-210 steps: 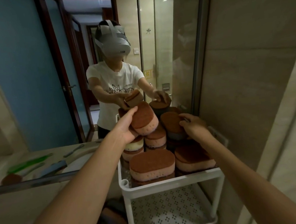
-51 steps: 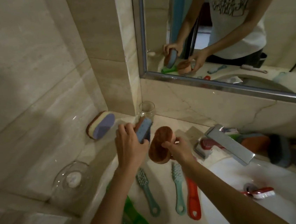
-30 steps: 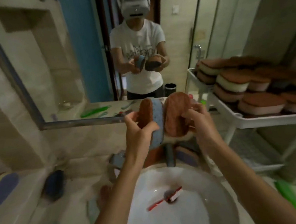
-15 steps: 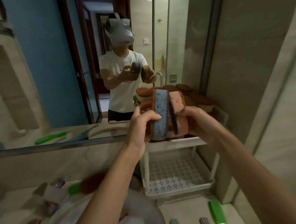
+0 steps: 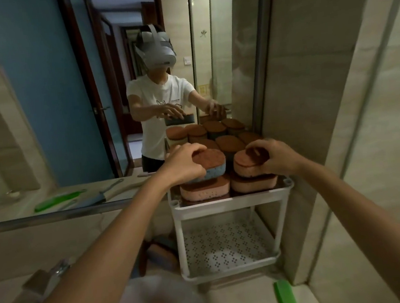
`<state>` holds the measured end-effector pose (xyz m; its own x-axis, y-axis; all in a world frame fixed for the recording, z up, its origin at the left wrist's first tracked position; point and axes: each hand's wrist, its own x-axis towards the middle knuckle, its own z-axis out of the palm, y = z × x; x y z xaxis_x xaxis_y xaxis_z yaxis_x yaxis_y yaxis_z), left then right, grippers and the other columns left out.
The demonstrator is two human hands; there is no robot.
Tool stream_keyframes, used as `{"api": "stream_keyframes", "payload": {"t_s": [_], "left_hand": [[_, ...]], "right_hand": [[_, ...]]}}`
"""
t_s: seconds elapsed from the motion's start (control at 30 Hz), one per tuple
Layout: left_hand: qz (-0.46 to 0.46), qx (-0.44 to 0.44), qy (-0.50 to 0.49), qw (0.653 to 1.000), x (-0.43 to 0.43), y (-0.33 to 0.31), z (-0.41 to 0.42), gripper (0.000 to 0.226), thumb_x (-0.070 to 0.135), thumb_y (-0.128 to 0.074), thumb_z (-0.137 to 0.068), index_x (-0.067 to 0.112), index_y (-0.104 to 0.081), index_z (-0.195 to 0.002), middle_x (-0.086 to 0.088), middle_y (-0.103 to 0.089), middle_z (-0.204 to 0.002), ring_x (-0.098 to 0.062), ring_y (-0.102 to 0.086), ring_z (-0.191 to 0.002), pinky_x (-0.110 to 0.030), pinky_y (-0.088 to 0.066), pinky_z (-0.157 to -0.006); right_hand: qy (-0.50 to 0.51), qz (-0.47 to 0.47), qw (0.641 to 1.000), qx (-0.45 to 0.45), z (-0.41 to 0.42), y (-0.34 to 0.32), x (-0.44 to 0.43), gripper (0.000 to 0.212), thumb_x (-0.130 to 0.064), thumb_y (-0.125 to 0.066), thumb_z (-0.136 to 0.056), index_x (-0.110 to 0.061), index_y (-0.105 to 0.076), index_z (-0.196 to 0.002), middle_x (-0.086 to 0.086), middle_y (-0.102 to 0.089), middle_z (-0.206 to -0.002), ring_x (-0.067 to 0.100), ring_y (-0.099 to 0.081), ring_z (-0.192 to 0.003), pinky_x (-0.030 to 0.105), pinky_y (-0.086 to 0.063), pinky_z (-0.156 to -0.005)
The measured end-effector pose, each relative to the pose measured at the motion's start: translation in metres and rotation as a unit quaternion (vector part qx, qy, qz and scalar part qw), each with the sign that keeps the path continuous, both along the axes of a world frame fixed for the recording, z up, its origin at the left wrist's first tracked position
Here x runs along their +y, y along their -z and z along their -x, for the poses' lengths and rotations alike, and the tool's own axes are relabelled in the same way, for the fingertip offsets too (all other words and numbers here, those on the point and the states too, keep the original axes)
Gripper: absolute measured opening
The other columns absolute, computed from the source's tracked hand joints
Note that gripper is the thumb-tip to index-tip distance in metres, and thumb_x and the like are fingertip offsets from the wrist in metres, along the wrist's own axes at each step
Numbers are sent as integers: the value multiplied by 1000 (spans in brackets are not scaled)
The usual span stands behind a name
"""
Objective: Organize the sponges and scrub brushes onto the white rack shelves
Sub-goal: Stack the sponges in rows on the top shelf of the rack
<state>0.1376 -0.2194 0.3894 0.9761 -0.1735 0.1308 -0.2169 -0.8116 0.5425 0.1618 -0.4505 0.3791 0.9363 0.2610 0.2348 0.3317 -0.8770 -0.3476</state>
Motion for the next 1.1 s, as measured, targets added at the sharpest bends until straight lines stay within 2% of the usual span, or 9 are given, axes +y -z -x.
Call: {"api": "stream_keyframes", "payload": {"t_s": [0.17, 0.33, 0.53, 0.7, 0.87, 0.93, 0.97, 1.03, 1.1], "left_hand": [[-7, 7, -6, 1000, -5, 5, -5, 63, 16, -62, -74, 27, -45, -134, -4, -42, -138, -29, -36, -129, -50, -39, -105], [-1, 2, -8, 1000, -5, 9, -9, 61, 14, -61, -77, 26, -45, -134, -3, -42, -140, -27, -34, -131, -49, -36, -107], [23, -11, -6, 1000, -3, 12, -11, 59, 14, -61, -76, 26, -47, -132, -3, -46, -136, -26, -39, -127, -49, -39, -105], [24, -2, 9, 1000, -5, 20, -12, 59, 17, -60, -74, 28, -48, -131, -2, -47, -137, -25, -41, -127, -50, -39, -103], [14, -32, 30, 999, -8, 27, -12, 58, 10, -58, -78, 24, -48, -134, -2, -45, -141, -23, -38, -131, -46, -33, -109], [-21, -60, 42, 997, -10, 30, -8, 59, 7, -56, -80, 25, -47, -136, 1, -40, -146, -20, -31, -137, -38, -20, -115], [-56, -72, 45, 995, -10, 31, -5, 60, 9, -54, -81, 26, -44, -138, 2, -35, -150, -18, -25, -140, -33, -13, -114], [-142, -108, 49, 983, -10, 37, -1, 60, 19, -47, -84, 28, -37, -143, 3, -24, -155, -18, -17, -140, -32, -6, -110], [-207, -144, 51, 966, -9, 43, 4, 61, 28, -43, -87, 28, -28, -146, 3, -20, -155, -21, -17, -138, -35, -6, -109]], "right_hand": [[2, 0, 1000, 0, -7, 10, 3, 66, -31, -73, -77, -20, -45, -135, 9, -51, -132, 25, -48, -120, 31, -40, -94], [-5, 1, 1000, -9, -12, 20, 5, 65, -16, -68, -78, -23, -42, -137, 8, -50, -136, 25, -47, -124, 29, -39, -95], [-1, 10, 999, -31, -9, 23, 4, 63, -24, -66, -80, -27, -41, -137, 10, -47, -137, 28, -44, -125, 33, -36, -99], [3, 25, 999, -20, -5, 27, 5, 56, -18, -59, -84, -28, -43, -137, 7, -43, -141, 27, -37, -130, 33, -34, -103], [9, 28, 999, -15, 0, 27, 7, 57, -21, -58, -86, -29, -39, -138, 5, -39, -144, 27, -35, -132, 35, -32, -106], [15, 66, 998, -17, 3, 28, 8, 61, -28, -60, -85, -31, -35, -141, 4, -35, -147, 27, -32, -135, 39, -28, -110], [22, 96, 995, -26, 5, 29, 8, 63, -30, -59, -84, -31, -34, -142, 4, -31, -149, 28, -28, -138, 43, -22, -113], [32, 125, 989, -71, 11, 31, 11, 62, -34, -56, -82, -25, -38, -141, 8, -27, -150, 30, -23, -140, 47, -12, -116], [30, 109, 982, -149, 18, 36, 16, 59, -36, -44, -76, -14, -53, -130, 16, -44, -136, 37, -39, -129, 50, -21, -113]]}}
